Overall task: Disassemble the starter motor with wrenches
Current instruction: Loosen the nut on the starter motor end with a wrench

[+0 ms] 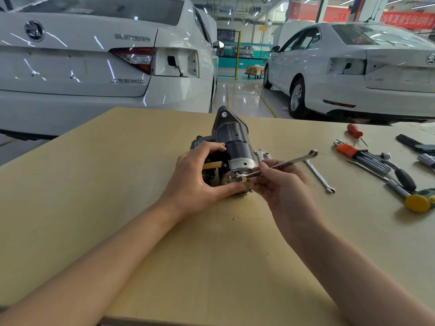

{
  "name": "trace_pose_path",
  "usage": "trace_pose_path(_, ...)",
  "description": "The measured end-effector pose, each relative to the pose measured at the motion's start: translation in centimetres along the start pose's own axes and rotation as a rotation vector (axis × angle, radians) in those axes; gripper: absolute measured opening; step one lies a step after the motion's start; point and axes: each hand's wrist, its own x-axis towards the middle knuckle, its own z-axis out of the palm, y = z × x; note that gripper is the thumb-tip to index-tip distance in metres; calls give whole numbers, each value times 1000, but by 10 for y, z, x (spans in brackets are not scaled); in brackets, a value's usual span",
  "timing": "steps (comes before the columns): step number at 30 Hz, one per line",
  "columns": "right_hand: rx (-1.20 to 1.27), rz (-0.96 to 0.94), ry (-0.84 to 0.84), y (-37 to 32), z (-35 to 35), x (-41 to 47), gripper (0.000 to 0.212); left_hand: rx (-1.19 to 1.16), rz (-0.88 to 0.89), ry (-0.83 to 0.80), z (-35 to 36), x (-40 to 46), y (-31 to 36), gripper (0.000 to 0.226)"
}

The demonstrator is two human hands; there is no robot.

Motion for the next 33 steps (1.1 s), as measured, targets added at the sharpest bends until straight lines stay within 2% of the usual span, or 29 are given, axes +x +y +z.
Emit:
trace_pose_path(5,-110,-102,-30,-1,2,-4,14,1,16,18,2,2,-2,64)
trace_pose_path(7,-210,-206,-34,0,4,-6,15,10,27,22,3,1,-2,62)
trace_pose_path(10,-577,-559,-37,5,11,-10,22,5,36,19,4,0,0,64)
trace_pose_path(13,-999,-953,-209,12,18,-14,12,-36,55,4,3,1,0,64)
trace_pose_path(16,-1323,-1156,-390,18,22,-13,7,4,77,-2,1,2,-4,62)
trace_pose_path(18,-1378,-1196,-427,16,20,-14,6,17,81,-5,1,2,-6,64)
trace_pose_path(20,-1243,-1156,-434,14,18,-17,3,-19,46,-14,1,3,-5,70)
trace_pose_path(23,-911,-981,-212,10,14,-21,14,-7,6,-28,1,1,-5,75)
trace_pose_path(25,-665,-738,-72,5,13,-19,23,28,-4,-24,1,0,-5,75)
trace_pose_path(29,-133,-155,48,-7,6,-10,21,38,-15,-29,-1,-1,-3,80)
trace_pose_path(31,20,10,94,-8,4,-6,18,31,-9,-30,-2,-1,-1,83)
trace_pose_path(33,76,81,107,-5,4,-3,16,16,-2,-26,-2,-1,0,84)
